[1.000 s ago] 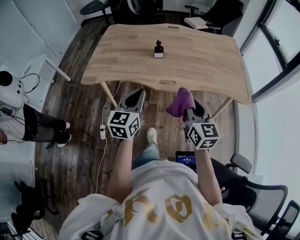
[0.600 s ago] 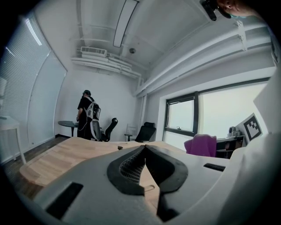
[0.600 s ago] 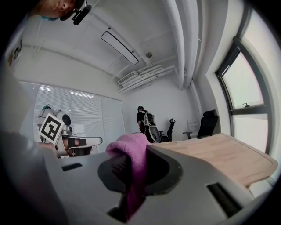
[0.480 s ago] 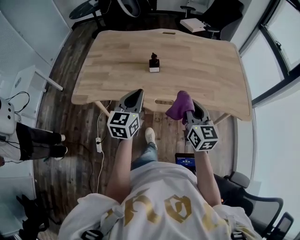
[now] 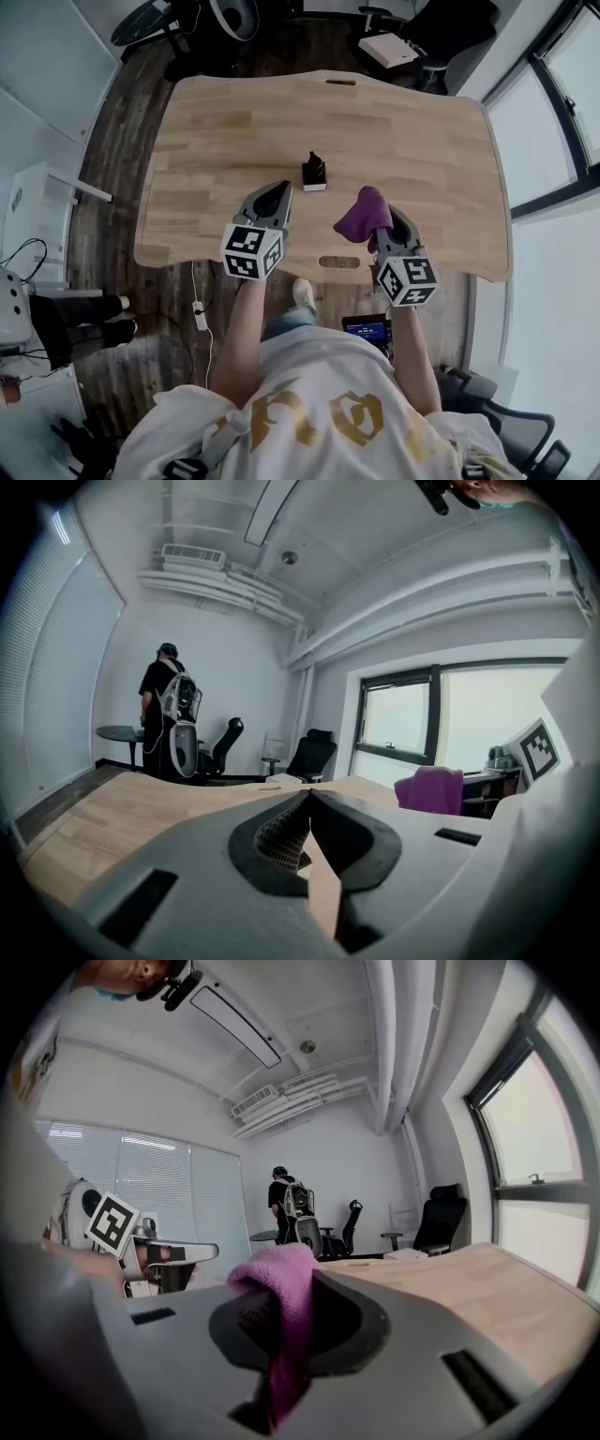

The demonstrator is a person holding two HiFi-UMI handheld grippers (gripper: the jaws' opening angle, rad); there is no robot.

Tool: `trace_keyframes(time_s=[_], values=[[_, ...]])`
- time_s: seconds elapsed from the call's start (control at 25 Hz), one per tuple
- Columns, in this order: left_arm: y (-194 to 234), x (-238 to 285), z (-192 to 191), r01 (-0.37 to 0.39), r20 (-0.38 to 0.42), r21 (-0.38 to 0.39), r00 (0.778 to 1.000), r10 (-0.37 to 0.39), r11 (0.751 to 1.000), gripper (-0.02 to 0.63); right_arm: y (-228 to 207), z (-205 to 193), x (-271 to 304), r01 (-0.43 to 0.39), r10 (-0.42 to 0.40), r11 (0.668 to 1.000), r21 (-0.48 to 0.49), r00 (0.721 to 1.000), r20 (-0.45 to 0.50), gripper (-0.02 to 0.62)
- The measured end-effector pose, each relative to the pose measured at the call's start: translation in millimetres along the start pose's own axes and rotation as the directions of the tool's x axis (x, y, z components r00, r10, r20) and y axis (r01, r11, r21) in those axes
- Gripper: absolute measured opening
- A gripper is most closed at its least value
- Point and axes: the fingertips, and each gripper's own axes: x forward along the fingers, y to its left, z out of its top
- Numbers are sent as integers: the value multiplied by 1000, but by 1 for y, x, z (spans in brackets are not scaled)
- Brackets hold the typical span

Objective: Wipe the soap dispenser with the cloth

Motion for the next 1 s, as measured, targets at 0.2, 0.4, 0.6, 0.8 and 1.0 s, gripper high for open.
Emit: trace_keyframes(time_s=[0.2, 0.4, 0.6, 0.8, 1.0], values=[[36, 38, 3, 25, -10, -19, 1000, -25, 999, 9, -17, -1, 44, 48, -48, 999, -6, 998, -41, 34], [55, 58, 2, 48, -11, -49, 999, -49, 998, 9, -18, -3, 69, 51, -51, 999, 6, 997, -52, 34], [66, 69, 5, 53, -8, -49, 999, -54, 997, 9, -22, 0, 86, 55, -54, 998, 9, 997, -47, 34], [70, 75, 9, 60, -10, -24, 998, -60, 998, 9, -24, 1, 94, 59, -58, 998, 13, 997, -41, 34], [79, 82, 14, 46, 4, -29, 999, -46, 999, 9, -26, -1, 105, 48, -47, 999, 15, 998, -46, 34]])
